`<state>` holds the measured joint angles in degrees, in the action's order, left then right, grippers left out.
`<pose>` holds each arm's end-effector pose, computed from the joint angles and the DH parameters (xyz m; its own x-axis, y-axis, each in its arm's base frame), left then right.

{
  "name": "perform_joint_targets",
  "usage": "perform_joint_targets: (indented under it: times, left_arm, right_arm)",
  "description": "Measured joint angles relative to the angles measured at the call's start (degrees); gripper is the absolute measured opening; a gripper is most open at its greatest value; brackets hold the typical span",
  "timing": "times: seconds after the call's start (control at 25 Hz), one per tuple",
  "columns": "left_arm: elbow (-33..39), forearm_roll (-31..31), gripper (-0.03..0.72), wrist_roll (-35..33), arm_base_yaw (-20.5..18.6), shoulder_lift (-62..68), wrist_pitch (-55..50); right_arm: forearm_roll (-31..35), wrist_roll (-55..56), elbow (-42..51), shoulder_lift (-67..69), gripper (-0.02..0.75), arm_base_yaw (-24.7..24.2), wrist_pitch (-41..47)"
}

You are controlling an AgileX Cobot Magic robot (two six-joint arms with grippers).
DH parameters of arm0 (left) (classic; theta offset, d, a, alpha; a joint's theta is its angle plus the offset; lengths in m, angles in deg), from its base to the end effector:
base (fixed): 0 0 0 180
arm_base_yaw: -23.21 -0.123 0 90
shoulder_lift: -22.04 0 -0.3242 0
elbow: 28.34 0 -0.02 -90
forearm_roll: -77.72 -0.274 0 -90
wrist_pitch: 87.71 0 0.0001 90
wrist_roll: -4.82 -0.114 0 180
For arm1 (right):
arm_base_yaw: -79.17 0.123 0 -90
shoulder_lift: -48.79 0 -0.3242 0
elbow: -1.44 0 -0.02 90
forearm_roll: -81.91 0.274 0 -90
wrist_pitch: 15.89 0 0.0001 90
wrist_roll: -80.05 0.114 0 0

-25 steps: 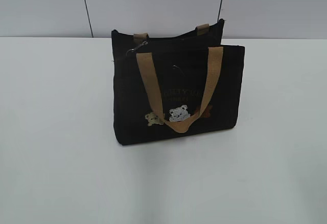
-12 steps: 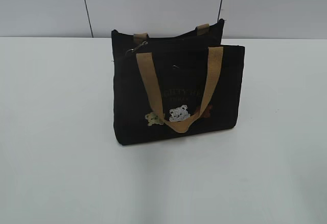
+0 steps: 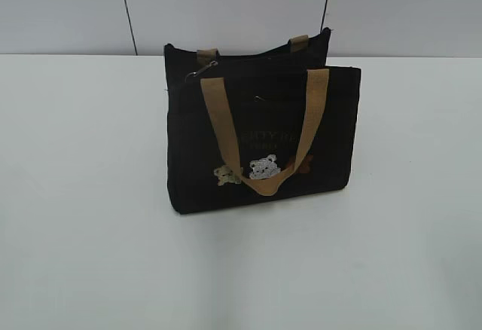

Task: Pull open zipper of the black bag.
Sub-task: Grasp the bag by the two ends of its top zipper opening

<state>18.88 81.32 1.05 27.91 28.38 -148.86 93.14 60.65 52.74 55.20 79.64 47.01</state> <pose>-0.0107 -0.0054 0.2901 -0.4109 0.0693 -0.9090 0.1463 0.9892 0.0093 -0.0044 0.0197 0.2660 -0.4481 -0.2458 -0.8595 -0.2766 0.9524 -0.1281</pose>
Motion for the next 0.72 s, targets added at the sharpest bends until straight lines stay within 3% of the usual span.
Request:
perform_joint_targets:
  times: [0.12,0.4,0.72]
  left_arm:
    - [0.0,0.0,0.246,0.0,0.0,0.0,0.0]
    - [0.0,0.0,0.436,0.0,0.0,0.07,0.0]
    - [-6.53,-0.18,0.454,-1.78,0.0,13.66,7.35]
  right_arm:
    - [0.0,0.0,0.0,0.0,0.43,0.0,-0.05]
    - [0.0,-0.16,-2.5,9.63,0.43,0.0,-2.48]
    - [0.98,-5.37,-15.79,28.76,0.43,0.0,-6.07]
